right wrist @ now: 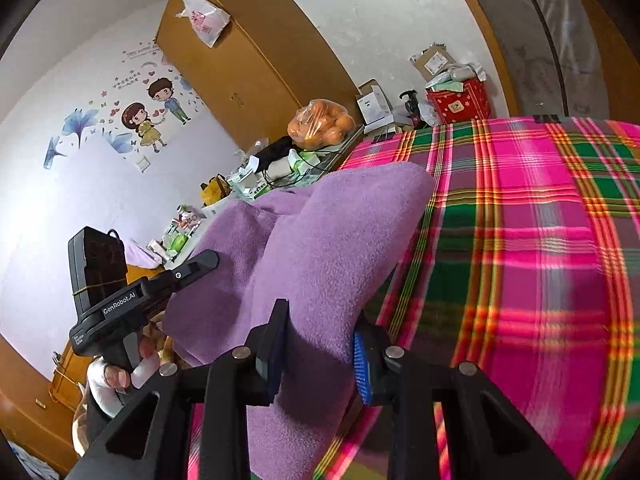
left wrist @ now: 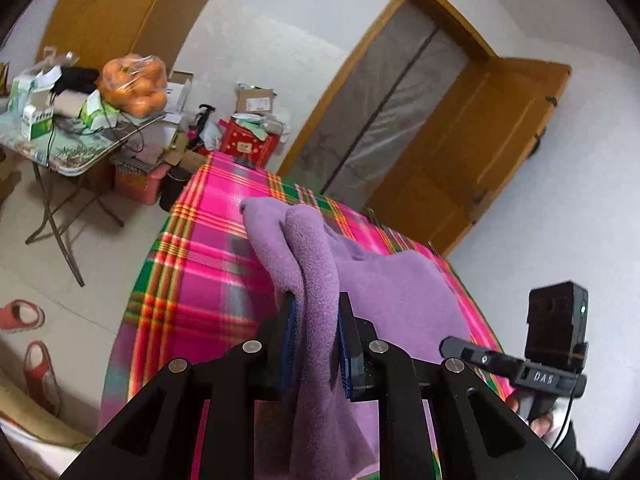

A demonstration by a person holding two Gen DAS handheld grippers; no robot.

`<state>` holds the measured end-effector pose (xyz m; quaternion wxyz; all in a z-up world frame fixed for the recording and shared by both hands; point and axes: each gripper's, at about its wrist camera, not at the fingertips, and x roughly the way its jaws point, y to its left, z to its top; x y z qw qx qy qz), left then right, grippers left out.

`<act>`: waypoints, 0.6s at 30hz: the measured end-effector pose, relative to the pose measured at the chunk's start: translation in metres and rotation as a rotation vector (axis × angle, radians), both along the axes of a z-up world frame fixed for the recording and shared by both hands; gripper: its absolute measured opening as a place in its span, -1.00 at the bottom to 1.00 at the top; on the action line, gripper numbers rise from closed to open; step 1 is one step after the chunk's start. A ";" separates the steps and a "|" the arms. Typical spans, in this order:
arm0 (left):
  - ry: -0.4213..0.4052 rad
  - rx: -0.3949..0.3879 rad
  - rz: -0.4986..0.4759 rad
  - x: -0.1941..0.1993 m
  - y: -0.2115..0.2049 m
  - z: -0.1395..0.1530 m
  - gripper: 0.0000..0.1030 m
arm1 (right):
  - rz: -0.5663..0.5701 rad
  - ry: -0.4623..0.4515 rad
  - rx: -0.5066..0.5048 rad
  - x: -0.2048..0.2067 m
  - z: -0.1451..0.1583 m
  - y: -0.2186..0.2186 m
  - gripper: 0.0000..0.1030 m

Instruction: Fold clothes

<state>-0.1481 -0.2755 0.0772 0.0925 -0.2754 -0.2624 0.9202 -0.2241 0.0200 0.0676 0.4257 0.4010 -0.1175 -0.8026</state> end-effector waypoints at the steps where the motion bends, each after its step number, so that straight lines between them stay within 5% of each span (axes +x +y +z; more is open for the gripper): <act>1: -0.004 0.012 0.011 -0.006 -0.006 -0.005 -0.63 | 0.002 -0.007 -0.002 -0.007 -0.004 -0.003 -0.43; 10: -0.148 -0.004 0.085 -0.029 -0.030 -0.047 -0.61 | -0.034 -0.162 -0.027 -0.048 -0.062 -0.010 -0.27; 12: -0.146 0.028 0.095 -0.024 -0.035 -0.046 -0.60 | -0.056 -0.152 -0.038 -0.046 -0.058 -0.002 -0.25; 18: -0.052 -0.096 0.185 0.012 -0.020 -0.018 -0.66 | -0.071 -0.044 -0.059 -0.021 -0.025 0.012 -0.25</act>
